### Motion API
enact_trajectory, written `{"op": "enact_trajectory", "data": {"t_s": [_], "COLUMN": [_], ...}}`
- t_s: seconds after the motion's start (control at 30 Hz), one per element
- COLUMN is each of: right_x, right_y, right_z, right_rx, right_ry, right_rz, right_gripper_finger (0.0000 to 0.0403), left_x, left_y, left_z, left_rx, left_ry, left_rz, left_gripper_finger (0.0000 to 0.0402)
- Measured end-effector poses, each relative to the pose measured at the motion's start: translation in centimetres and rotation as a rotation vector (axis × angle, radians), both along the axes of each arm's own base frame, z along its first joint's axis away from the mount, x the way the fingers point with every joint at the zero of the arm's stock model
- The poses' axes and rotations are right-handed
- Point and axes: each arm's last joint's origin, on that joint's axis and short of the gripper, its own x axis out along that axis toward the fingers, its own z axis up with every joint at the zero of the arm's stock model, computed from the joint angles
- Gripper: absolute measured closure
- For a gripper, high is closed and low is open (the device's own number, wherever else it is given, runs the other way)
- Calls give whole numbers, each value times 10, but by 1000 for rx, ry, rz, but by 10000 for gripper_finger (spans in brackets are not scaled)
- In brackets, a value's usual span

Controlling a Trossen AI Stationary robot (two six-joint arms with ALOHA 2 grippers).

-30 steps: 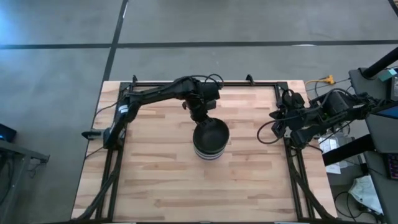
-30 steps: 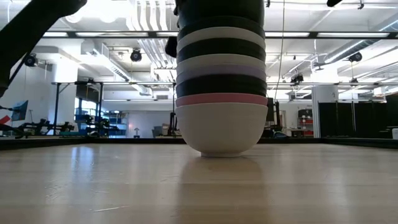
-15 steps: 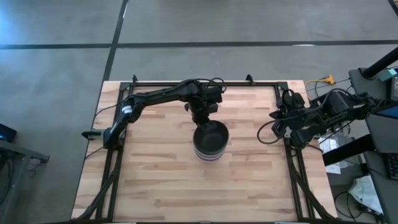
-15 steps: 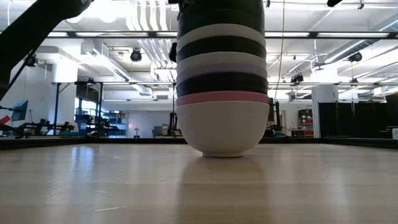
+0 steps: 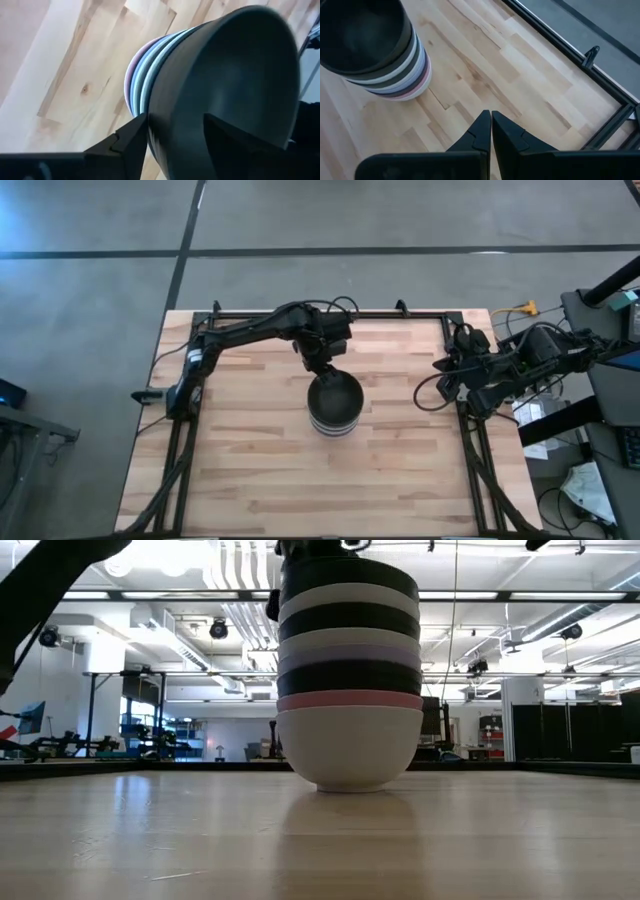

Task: Nest bowls inside each other
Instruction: Stack the black bowl on the black bowl

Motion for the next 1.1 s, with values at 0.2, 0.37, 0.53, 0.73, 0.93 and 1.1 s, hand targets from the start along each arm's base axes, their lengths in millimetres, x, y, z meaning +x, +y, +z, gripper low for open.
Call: {"op": "enact_trajectory", "data": {"t_s": [0.2,0.37,0.53,0.73,0.93,1.1], "right_x": [3,10,17,27,34,36], "right_y": [1,4,6,10,15,19], "right_z": [0,1,-1,-5,-8,-9], "right_rx": [9,18,18,30,43,47], "right_ry": [-18,-46,-43,-14,8,11], "right_rz": [-5,-5,-5,6,25,44], "right_gripper_finger": [394,394,394,394,394,394], "left_x": [-10,-16,-18,-18,-17,-16], "left_y": [-1,-2,-3,-3,-2,-2], "left_z": [16,25,27,27,20,8], "left_rx": [25,55,33,53,51,42], "left_ry": [-41,-61,-78,-84,-58,-13], "left_rz": [14,26,-9,-29,-30,-33], "left_gripper_finger": [222,230,301,393,391,400]}}
